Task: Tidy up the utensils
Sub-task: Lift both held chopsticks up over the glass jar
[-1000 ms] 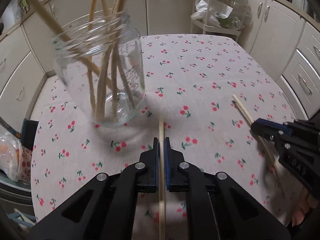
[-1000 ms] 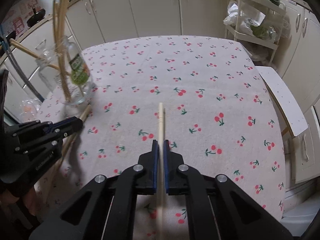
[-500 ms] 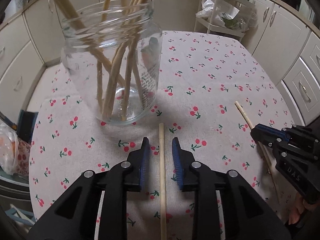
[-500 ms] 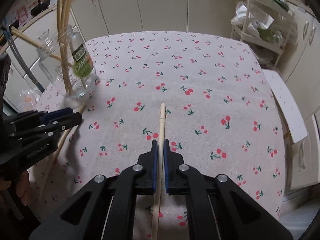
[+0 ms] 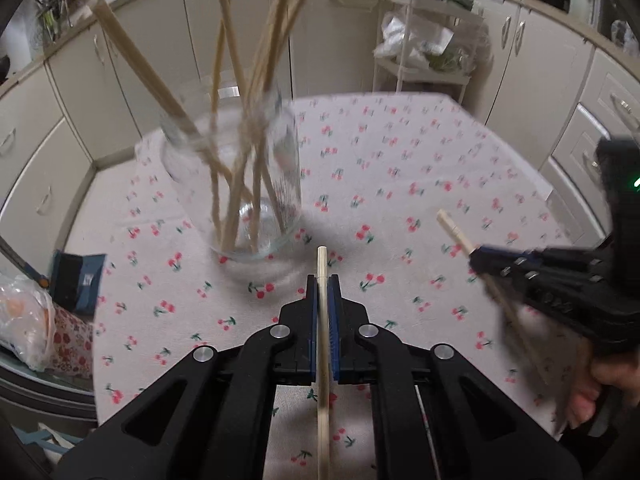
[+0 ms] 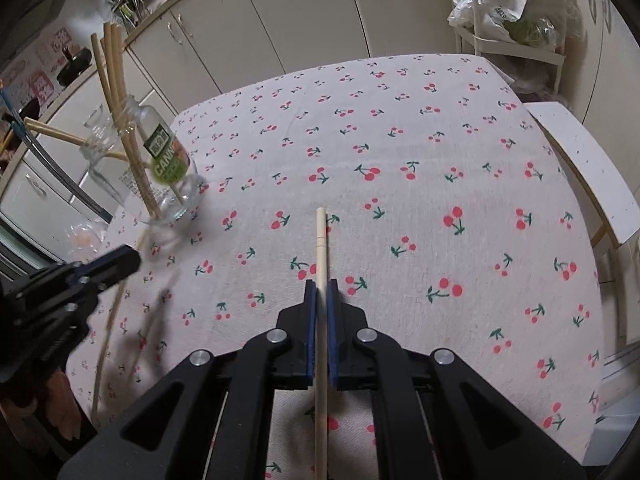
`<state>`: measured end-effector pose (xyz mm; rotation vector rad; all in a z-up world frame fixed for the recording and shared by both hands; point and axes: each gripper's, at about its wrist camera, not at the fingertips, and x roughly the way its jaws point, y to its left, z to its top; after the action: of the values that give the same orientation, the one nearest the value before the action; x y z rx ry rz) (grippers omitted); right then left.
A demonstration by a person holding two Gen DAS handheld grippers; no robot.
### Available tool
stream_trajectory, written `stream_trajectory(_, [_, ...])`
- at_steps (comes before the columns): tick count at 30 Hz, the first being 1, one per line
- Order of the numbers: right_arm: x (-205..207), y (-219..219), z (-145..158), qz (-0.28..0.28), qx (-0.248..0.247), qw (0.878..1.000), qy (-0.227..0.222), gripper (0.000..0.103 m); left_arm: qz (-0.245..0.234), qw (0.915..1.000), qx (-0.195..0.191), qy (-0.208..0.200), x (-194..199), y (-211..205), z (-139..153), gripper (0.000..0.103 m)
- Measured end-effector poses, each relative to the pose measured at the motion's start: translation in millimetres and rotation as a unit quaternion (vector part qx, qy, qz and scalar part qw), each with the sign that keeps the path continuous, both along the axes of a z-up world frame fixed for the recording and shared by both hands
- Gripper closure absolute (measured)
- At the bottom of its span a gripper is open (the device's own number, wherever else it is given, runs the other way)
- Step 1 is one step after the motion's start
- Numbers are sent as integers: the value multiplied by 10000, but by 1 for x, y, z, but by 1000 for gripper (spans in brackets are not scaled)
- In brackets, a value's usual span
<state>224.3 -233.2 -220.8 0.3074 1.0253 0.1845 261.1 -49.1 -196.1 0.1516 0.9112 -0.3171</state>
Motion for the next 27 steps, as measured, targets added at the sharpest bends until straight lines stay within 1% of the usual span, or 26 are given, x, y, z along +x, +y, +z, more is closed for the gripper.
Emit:
stream_trajectory(3, [-3, -4, 1, -95, 225, 9997, -55, 97, 53, 9991, -296, -291, -6, 11, 28, 98])
stream_trajectory(4, [-5, -6, 2, -125, 394, 9991, -125, 97, 79, 9981, -462, -390, -7, 15, 37, 98])
stream_trajectory(5, [-5, -9, 5, -157, 531, 9983, -184, 97, 98, 9953, -772, -576, -8, 24, 52, 98])
stream_trajectory(6, [-6, -10, 7, -188, 619, 9976, -265, 97, 120, 9928, -932, -737, -8, 28, 62, 98])
stream_trajectory(7, [-8, -11, 12, -204, 701, 9965, -395, 97, 155, 9879, -1162, -1016, -10, 37, 78, 98])
stream_trajectory(9, [-10, -13, 19, -216, 867, 9941, -616, 97, 266, 9748, -1614, -1519, -11, 53, 105, 98])
stream_trajectory(10, [-12, -13, 22, -223, 934, 9927, -733, 97, 359, 9661, -1837, -1776, -10, 60, 119, 98])
stream_trajectory(13, [-14, -14, 28, -246, 1051, 9896, -954, 97, 669, 9422, -2266, -2375, -6, 78, 144, 98])
stream_trajectory(14, [-14, -15, 30, -252, 1080, 9890, -983, 97, 796, 9338, -2357, -2573, -4, 83, 150, 98])
stream_trajectory(17, [-14, -17, 32, -299, 1171, 9871, -1047, 97, 1080, 9151, -2497, -2976, 7, 87, 159, 98])
stream_trajectory(20, [-15, -20, 34, -361, 1257, 9849, -1131, 97, 1376, 8996, -2704, -3141, 25, 87, 162, 98])
stream_trajectory(21, [-15, -21, 35, -374, 1283, 9842, -1165, 97, 1517, 8916, -2767, -3249, 31, 88, 162, 98])
stream_trajectory(23, [-16, -23, 38, -402, 1326, 9825, -1243, 97, 1757, 8795, -2727, -3481, 39, 84, 162, 98])
stream_trajectory(26, [-16, -26, 39, -430, 1403, 9806, -1299, 97, 1982, 8686, -2598, -3724, 47, 76, 159, 98])
stream_trajectory(27, [-16, -27, 39, -443, 1434, 9800, -1306, 97, 2027, 8668, -2531, -3788, 48, 74, 158, 98])
